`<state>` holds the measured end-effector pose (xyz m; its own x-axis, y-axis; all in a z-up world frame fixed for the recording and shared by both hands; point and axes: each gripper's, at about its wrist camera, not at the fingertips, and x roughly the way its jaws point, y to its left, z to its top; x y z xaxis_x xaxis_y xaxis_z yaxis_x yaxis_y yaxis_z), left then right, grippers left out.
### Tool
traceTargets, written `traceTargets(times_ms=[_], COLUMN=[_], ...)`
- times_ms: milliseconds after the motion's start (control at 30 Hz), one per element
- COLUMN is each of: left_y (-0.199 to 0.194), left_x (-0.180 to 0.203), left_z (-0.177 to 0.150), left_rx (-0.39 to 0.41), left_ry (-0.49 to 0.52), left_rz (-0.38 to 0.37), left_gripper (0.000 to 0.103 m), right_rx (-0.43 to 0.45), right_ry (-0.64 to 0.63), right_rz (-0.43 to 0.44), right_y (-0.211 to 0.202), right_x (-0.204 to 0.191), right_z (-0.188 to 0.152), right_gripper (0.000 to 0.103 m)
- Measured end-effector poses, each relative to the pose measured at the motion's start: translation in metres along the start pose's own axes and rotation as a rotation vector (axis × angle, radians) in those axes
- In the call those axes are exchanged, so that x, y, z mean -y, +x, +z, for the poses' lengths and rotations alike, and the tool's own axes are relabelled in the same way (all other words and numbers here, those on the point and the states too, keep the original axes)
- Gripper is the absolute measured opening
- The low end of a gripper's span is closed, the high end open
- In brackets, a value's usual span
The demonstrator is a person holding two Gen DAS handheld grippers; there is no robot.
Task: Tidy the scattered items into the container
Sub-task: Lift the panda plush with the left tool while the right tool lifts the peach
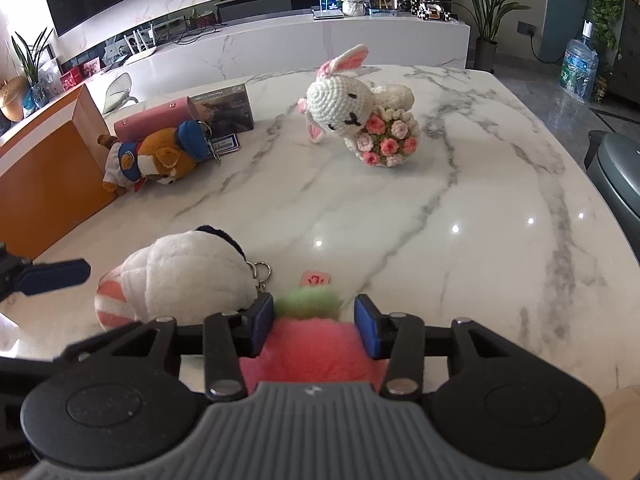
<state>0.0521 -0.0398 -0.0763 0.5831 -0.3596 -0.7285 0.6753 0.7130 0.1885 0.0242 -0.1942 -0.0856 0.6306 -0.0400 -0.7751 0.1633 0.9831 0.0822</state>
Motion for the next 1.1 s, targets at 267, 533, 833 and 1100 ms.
traceTargets(times_ms=[267, 533, 833, 1100], left_y=[0.021, 0.035, 0.031, 0.013], left_x=[0.010, 0.015, 0.017, 0.015], left_z=[0.004, 0.005, 0.003, 0.001], left_rx=[-0.019, 0.003, -0.056, -0.094], left_ry=[0.128, 0.125, 0.049, -0.070], left_rz=[-0.025, 0.003, 0.004, -0.042], left_gripper=[0.078, 0.078, 0.065, 0.060], right_rx=[-0.024, -0.082, -0.064, -0.043], right_ry=[-0.048, 0.012, 0.003, 0.004], right_rz=[-0.033, -0.045, -0.028, -0.026], right_y=[-0.010, 0.005, 0.009, 0.011], right_x=[-0.007, 0.006, 0.006, 0.009], right_z=[-0.012, -0.021, -0.020, -0.014], right_gripper=[0.071, 0.072, 0.053, 0.048])
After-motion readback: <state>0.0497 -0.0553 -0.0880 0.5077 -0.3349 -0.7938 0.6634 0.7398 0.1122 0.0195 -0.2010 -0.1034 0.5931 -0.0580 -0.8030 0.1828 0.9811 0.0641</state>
